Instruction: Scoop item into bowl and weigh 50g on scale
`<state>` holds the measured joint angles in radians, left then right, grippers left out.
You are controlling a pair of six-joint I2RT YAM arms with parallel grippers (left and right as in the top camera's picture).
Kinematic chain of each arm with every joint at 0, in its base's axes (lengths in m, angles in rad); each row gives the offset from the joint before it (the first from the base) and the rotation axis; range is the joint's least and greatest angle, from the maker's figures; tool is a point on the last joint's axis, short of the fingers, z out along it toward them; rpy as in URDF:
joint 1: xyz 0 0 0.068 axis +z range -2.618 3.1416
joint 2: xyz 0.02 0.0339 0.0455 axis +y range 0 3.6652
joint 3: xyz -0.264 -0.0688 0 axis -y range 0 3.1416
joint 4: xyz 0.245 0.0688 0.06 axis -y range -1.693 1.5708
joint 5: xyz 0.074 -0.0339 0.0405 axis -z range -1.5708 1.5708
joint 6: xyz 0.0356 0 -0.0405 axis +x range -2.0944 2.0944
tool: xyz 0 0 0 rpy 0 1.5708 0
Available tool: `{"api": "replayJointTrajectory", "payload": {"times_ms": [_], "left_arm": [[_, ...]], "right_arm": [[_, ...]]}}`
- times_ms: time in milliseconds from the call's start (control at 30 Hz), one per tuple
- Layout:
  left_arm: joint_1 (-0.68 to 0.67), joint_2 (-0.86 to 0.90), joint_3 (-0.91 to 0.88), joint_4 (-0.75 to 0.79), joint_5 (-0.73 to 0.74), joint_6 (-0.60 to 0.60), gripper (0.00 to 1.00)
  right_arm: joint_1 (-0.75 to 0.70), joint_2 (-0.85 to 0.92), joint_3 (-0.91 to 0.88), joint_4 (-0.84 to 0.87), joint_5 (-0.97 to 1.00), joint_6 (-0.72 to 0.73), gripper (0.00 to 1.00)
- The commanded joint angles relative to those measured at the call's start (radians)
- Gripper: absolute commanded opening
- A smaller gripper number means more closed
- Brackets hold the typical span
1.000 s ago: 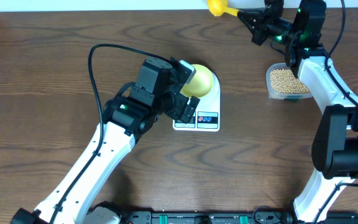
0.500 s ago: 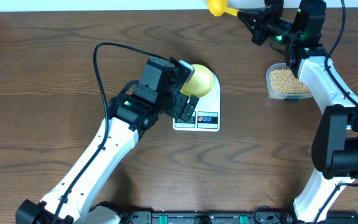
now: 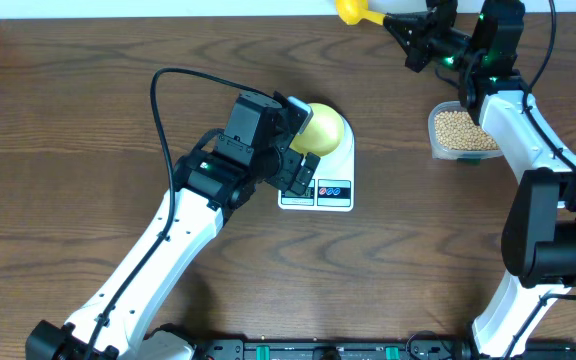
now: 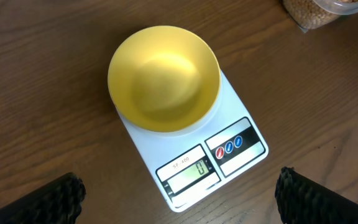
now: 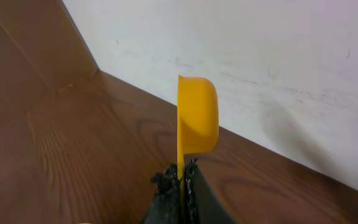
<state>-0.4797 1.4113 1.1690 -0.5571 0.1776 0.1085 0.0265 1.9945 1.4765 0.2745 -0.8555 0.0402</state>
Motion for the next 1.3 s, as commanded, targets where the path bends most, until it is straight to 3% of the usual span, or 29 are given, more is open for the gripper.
{"api": "replayJointTrajectory", "payload": {"times_ms": [0, 167, 667, 1267], "left_arm": [[0.003, 0.006, -0.008, -0.002, -0.006, 0.004, 1.0], [0.003, -0.01, -0.008, -0.003, -0.003, 0.08, 1.0], [0.1, -0.202, -0.008, -0.086, 0.05, 0.159, 1.0], [0.103, -0.205, -0.008, -0.097, 0.076, 0.161, 1.0]], "right_arm": [[-0.006, 0.003, 0.021, 0.003, 0.016, -0.012, 0.01], [-0.006, 0.003, 0.021, 0.01, 0.019, -0.012, 0.01], [-0.006, 0.003, 0.021, 0.026, 0.019, -0.011, 0.01], [-0.006, 0.003, 0.021, 0.035, 0.019, 0.02, 0.01]]}}
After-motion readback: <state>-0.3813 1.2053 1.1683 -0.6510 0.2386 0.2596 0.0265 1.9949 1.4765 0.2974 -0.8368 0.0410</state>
